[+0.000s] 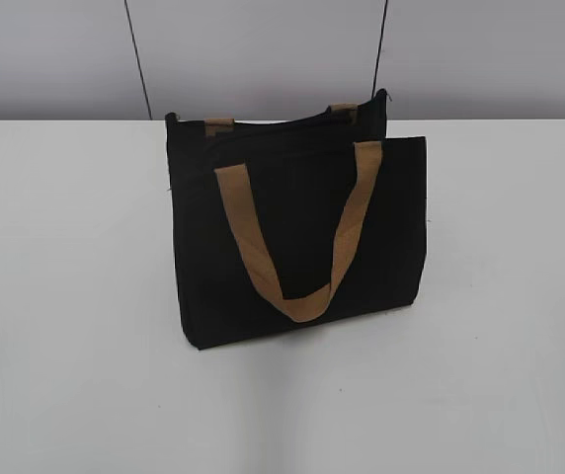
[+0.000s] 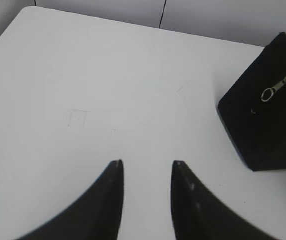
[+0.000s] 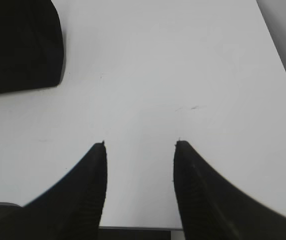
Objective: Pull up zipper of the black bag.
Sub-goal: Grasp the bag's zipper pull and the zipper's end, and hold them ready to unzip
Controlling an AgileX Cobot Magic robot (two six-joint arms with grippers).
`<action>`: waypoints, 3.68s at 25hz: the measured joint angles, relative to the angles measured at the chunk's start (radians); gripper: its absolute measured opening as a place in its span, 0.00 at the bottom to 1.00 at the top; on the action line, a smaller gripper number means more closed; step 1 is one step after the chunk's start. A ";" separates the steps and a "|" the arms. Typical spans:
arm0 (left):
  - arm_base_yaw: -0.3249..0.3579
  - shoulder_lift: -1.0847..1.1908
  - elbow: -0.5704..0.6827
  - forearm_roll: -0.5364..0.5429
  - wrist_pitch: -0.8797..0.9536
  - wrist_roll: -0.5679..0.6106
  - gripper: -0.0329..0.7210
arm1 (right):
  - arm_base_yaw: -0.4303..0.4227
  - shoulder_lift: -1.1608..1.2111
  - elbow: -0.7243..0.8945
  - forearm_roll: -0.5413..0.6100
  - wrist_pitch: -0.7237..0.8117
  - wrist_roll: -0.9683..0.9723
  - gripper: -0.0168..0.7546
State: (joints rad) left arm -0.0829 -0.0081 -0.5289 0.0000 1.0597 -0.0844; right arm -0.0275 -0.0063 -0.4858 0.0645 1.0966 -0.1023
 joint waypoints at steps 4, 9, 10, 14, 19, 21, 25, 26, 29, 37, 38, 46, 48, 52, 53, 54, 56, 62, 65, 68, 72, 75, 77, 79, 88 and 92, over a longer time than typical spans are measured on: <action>0.000 0.000 0.000 0.000 0.000 0.000 0.37 | 0.000 0.000 0.000 0.000 0.000 0.000 0.47; 0.000 0.000 0.000 0.000 0.000 0.000 0.37 | 0.000 0.000 0.000 0.000 0.000 0.000 0.47; 0.000 0.000 0.000 0.000 0.000 0.000 0.37 | 0.000 0.000 0.000 0.000 0.000 0.000 0.47; 0.000 0.000 0.000 0.000 0.000 0.000 0.37 | 0.000 0.000 0.000 0.000 0.000 0.000 0.47; 0.000 0.035 0.000 0.000 -0.002 0.000 0.37 | 0.000 0.000 0.000 0.000 0.000 0.000 0.47; 0.000 0.079 -0.009 0.000 -0.026 0.000 0.37 | 0.000 0.000 0.000 0.000 0.000 0.000 0.47; 0.000 0.193 -0.052 -0.027 -0.155 0.043 0.37 | 0.000 0.000 0.000 0.000 0.000 0.000 0.47; 0.000 0.222 -0.061 -0.038 -0.190 0.056 0.37 | 0.000 0.000 0.000 0.000 0.000 0.000 0.47; 0.000 0.328 -0.065 -0.076 -0.323 0.075 0.37 | 0.000 0.000 0.000 0.000 0.000 0.000 0.47; -0.049 0.533 -0.065 -0.095 -0.742 0.100 0.37 | 0.000 0.000 0.000 0.000 0.000 0.000 0.47; -0.060 0.563 -0.065 -0.093 -0.783 0.101 0.37 | 0.000 0.000 0.000 0.000 0.000 0.000 0.47; -0.140 0.801 0.054 -0.091 -1.245 0.101 0.37 | 0.000 0.000 0.000 0.000 0.000 0.000 0.47; -0.166 0.886 0.102 -0.091 -1.344 0.101 0.37 | 0.000 0.000 0.000 0.000 0.000 0.000 0.47; -0.225 1.037 0.206 -0.089 -1.582 0.065 0.37 | 0.000 0.000 0.000 0.000 0.000 0.000 0.47; -0.240 1.086 0.225 -0.084 -1.638 0.060 0.37 | 0.000 0.000 0.000 0.000 0.000 0.000 0.47; -0.251 1.138 0.237 -0.076 -1.683 0.057 0.37 | 0.000 0.000 0.000 0.000 0.000 0.000 0.47; -0.274 1.237 0.249 -0.048 -1.737 0.047 0.37 | 0.000 0.000 0.000 0.000 0.000 0.000 0.47; -0.305 1.511 0.251 0.164 -1.934 -0.012 0.37 | 0.000 0.000 0.000 0.000 0.000 0.000 0.47; -0.307 1.629 0.251 0.254 -2.050 -0.016 0.37 | 0.000 0.000 0.000 0.000 0.000 0.000 0.47; -0.307 1.721 0.250 0.303 -2.127 -0.016 0.38 | 0.000 0.000 0.000 0.000 0.000 0.000 0.47; -0.307 1.804 0.231 0.343 -2.149 -0.016 0.45 | 0.000 0.000 0.000 0.000 0.000 0.000 0.47; -0.307 1.832 0.195 0.350 -2.153 -0.017 0.50 | 0.000 0.000 0.000 0.000 0.000 0.000 0.47; -0.307 1.846 0.167 0.351 -2.153 -0.017 0.52 | 0.000 0.000 0.000 0.000 0.000 0.000 0.47; -0.307 1.868 0.138 0.355 -2.145 -0.017 0.54 | 0.000 0.000 0.000 0.000 0.000 0.000 0.47; -0.307 1.963 0.026 0.356 -2.121 -0.017 0.59 | 0.000 0.000 0.000 0.000 -0.001 0.000 0.47; -0.307 1.993 -0.024 0.364 -2.082 -0.017 0.56 | 0.000 0.000 0.000 0.000 -0.001 0.000 0.47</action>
State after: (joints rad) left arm -0.3904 1.9854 -0.5530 0.3635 -1.0225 -0.1016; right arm -0.0275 -0.0063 -0.4858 0.0645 1.0959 -0.1023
